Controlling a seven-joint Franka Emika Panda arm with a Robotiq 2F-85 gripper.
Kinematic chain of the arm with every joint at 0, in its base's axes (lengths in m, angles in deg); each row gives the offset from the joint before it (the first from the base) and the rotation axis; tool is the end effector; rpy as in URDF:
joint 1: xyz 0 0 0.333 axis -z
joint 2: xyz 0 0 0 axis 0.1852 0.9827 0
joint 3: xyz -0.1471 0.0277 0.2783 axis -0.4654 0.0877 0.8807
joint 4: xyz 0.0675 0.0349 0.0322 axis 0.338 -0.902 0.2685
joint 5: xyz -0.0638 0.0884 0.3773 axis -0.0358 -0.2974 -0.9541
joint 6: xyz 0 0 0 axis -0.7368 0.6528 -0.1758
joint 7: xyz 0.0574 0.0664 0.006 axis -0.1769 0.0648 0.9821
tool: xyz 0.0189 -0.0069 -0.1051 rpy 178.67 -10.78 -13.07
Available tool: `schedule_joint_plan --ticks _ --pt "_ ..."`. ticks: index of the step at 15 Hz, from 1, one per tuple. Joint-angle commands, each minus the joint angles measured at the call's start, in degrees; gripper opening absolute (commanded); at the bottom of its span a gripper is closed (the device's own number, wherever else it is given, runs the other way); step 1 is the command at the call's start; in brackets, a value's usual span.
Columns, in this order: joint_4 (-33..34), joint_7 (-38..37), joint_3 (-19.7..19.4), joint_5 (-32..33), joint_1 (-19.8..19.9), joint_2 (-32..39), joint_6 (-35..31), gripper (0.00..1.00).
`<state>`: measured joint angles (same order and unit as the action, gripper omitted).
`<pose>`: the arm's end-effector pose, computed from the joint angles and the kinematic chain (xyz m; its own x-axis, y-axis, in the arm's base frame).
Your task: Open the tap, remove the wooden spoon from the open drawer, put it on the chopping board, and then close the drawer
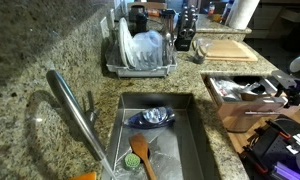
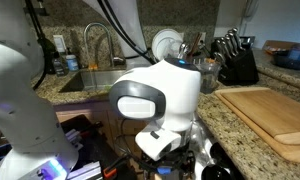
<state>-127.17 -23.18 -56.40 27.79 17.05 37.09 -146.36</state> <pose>0.2373 -0.2909 0.1673 -0.6997 -0.7124 0.0534 -0.7106 0.7017 0.0504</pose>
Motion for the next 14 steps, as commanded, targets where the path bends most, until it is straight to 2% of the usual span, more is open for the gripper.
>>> schedule_joint_plan --ticks 1,3,4,6,8,10,11,12,13,14 --pt "1.1 -13.2 -7.8 10.7 -4.4 2.5 -6.4 1.00" --pt "2.5 -22.3 -15.4 19.7 -8.6 5.1 -8.9 1.00" --pt "0.6 -16.0 -9.7 14.4 -5.0 1.4 -5.4 1.00" --pt "1.4 -20.3 -14.2 18.6 -7.1 2.8 -6.9 1.00" --pt "2.0 -20.7 -14.7 18.6 -7.7 3.6 -7.1 1.00" --pt "0.3 -16.0 -11.0 15.3 -4.2 -2.1 -4.3 1.00" --pt "-0.6 -10.3 -11.8 9.1 -6.1 -5.1 -3.1 1.00" --pt "-0.8 -7.2 -11.1 6.7 -5.5 -8.0 -0.8 1.00" --pt "-0.3 -6.5 -10.5 7.9 -4.1 -10.6 1.9 1.00" --pt "0.4 -4.3 -11.5 6.9 -5.0 -12.2 4.1 1.00"
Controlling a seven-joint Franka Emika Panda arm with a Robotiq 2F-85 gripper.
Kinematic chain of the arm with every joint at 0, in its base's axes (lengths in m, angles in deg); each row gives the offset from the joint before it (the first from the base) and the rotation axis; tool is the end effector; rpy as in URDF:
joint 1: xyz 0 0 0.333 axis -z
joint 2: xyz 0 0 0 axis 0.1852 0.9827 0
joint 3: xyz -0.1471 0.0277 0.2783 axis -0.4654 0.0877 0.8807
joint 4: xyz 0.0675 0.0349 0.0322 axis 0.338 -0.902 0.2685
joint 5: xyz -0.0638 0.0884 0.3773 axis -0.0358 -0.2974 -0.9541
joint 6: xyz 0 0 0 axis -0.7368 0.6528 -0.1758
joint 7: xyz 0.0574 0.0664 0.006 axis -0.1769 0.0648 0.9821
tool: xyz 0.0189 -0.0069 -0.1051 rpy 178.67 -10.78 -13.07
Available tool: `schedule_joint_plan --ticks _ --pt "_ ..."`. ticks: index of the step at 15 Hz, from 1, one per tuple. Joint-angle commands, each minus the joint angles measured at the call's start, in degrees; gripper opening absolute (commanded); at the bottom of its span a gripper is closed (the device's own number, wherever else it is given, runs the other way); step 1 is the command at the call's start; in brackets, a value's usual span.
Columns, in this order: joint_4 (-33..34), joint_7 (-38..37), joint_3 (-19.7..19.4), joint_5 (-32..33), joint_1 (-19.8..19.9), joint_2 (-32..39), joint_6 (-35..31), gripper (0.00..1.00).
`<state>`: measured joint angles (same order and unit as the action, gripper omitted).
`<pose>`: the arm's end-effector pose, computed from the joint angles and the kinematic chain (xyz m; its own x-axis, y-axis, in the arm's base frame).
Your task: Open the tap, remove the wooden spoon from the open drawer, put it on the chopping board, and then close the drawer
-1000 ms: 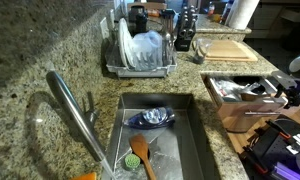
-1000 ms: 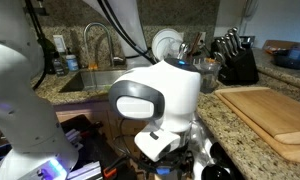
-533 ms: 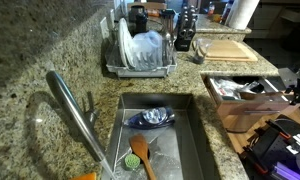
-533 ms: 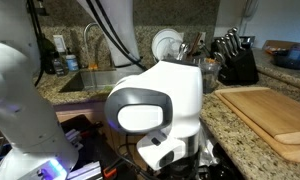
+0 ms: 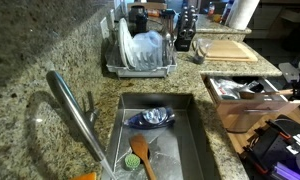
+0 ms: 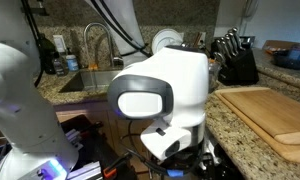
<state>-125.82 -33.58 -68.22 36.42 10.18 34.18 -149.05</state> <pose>0.2336 -0.3233 0.1992 -0.7809 -0.6174 0.0945 -0.6241 0.7773 -0.0794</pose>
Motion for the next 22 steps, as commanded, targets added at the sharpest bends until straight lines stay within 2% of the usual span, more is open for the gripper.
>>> schedule_joint_plan --ticks 1,4,5,6,8,9,10,12,14,19,20,22 --pt "0.1 1.5 0.1 -0.4 0.1 -2.6 2.2 1.00" --pt "-0.1 3.8 0.0 -0.6 0.8 -8.3 6.1 1.00" --pt "-0.1 3.7 0.0 -1.0 0.6 -7.1 4.2 1.00" --pt "-0.3 7.1 2.6 -5.5 2.2 -5.4 2.5 1.00" --pt "-0.7 11.1 3.5 -11.6 1.5 -3.1 -2.3 1.00" --pt "-1.0 13.8 2.7 -15.5 -0.5 -2.4 -5.2 1.00" --pt "-0.4 9.5 2.3 -10.4 0.5 -5.1 -0.1 1.00" --pt "-0.5 11.9 2.4 -13.8 -0.4 -3.0 -3.2 1.00" --pt "-0.5 11.9 2.5 -13.9 -0.5 -2.4 -3.8 1.00" --pt "0.2 17.9 6.0 -21.6 0.7 -0.2 -3.7 1.00" --pt "-0.4 15.1 4.3 -18.7 -0.4 -1.4 -3.5 1.00" --pt "-0.3 15.8 5.0 -19.9 -0.4 -0.9 -3.5 1.00"
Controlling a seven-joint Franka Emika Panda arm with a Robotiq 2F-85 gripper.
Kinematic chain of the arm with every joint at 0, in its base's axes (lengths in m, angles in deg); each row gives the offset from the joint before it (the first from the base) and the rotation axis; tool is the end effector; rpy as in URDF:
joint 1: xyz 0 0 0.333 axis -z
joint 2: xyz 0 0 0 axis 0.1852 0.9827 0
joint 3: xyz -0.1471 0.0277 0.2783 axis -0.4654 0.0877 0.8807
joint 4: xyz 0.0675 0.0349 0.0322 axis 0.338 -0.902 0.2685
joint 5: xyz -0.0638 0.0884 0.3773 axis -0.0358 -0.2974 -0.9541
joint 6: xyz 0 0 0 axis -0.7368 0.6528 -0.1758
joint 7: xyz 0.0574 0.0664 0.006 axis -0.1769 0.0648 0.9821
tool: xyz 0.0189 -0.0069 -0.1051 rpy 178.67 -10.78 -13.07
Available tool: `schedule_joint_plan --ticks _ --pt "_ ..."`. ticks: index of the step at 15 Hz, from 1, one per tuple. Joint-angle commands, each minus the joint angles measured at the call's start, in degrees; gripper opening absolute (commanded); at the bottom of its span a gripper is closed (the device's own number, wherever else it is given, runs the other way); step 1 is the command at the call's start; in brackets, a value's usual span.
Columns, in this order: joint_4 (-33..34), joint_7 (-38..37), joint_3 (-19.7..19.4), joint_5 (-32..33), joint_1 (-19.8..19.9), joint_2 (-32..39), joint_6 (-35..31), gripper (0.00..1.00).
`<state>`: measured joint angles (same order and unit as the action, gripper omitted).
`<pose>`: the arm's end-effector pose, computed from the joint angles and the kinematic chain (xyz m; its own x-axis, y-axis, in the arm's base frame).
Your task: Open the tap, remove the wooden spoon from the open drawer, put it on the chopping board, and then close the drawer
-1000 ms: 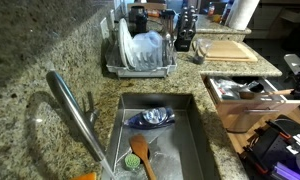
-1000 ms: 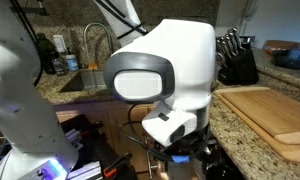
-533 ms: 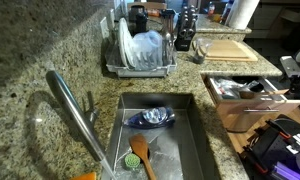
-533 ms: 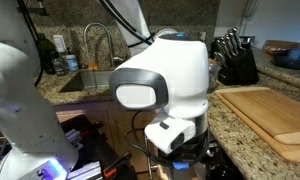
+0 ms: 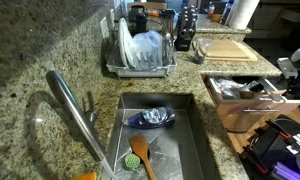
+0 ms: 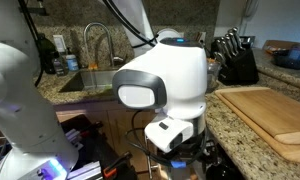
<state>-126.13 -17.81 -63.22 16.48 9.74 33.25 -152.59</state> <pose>0.2502 -0.3166 0.2084 -0.7622 -0.6473 0.0085 -0.6410 0.7527 -0.1503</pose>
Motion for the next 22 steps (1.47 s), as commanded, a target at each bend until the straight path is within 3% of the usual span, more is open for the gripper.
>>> schedule_joint_plan --ticks 1,3,6,8,9,10,12,15,18,20,22 --pt "0.0 0.0 0.1 0.0 0.0 0.0 0.0 1.00" --pt "1.1 0.3 0.5 -1.0 0.3 1.7 1.1 1.00" --pt "4.6 8.1 4.0 -13.5 3.9 3.5 9.3 1.00" --pt "7.2 13.5 5.0 -21.0 5.5 5.2 11.7 1.00" --pt "8.5 12.6 4.4 -22.2 5.4 7.0 11.3 1.00" --pt "4.9 10.1 3.2 -18.5 3.2 3.3 9.5 1.00" --pt "6.8 10.7 3.1 -20.1 3.8 5.3 9.9 1.00" --pt "7.2 24.8 6.2 -24.0 7.7 4.8 15.4 1.00" --pt "7.2 33.6 4.4 -21.3 7.0 6.7 17.9 1.00" --pt "6.9 31.7 2.8 -18.9 5.3 8.5 13.6 1.00" --pt "7.0 30.6 3.1 -20.1 5.4 7.1 15.7 1.00"
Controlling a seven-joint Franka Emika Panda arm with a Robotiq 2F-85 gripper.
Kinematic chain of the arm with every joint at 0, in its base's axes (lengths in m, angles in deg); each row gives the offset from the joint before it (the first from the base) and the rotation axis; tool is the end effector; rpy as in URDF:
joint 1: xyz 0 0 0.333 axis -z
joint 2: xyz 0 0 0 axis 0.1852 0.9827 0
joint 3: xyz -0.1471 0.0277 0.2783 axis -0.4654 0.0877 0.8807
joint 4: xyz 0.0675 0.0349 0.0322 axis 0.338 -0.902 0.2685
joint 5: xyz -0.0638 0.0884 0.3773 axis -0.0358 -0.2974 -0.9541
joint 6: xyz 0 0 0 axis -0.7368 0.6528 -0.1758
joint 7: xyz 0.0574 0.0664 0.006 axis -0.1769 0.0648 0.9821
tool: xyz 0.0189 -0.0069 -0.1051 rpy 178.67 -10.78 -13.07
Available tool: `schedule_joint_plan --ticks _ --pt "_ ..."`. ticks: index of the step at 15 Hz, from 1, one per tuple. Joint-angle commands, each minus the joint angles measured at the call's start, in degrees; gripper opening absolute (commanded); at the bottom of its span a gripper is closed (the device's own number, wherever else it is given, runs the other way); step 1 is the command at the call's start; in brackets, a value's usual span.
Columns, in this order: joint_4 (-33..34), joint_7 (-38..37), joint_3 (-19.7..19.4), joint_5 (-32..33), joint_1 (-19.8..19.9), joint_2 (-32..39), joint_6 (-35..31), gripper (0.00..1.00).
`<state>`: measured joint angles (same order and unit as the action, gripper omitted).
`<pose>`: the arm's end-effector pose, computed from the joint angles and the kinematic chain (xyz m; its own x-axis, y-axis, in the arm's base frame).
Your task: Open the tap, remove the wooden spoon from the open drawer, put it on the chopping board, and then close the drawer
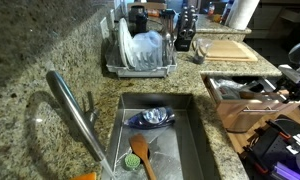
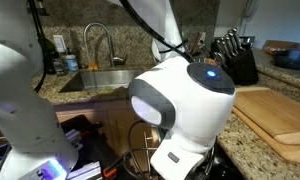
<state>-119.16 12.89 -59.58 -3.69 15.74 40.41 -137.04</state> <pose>0.2317 -0.3379 0.1718 -0.6335 -0.7610 -0.1397 -0.7711 0.6359 0.0326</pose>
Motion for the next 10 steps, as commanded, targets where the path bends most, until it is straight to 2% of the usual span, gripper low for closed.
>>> schedule_joint_plan --ticks 1,3,7,10 --pt "0.0 -0.1 -0.6 0.0 -0.6 0.0 0.2 1.00" --pt "0.1 -0.2 -0.5 0.1 -0.8 0.0 0.2 1.00" --pt "-0.4 -2.2 -3.3 4.3 -1.8 0.7 -9.1 1.00" --pt "0.3 -1.9 -4.2 6.0 -1.6 3.4 -13.5 1.00"
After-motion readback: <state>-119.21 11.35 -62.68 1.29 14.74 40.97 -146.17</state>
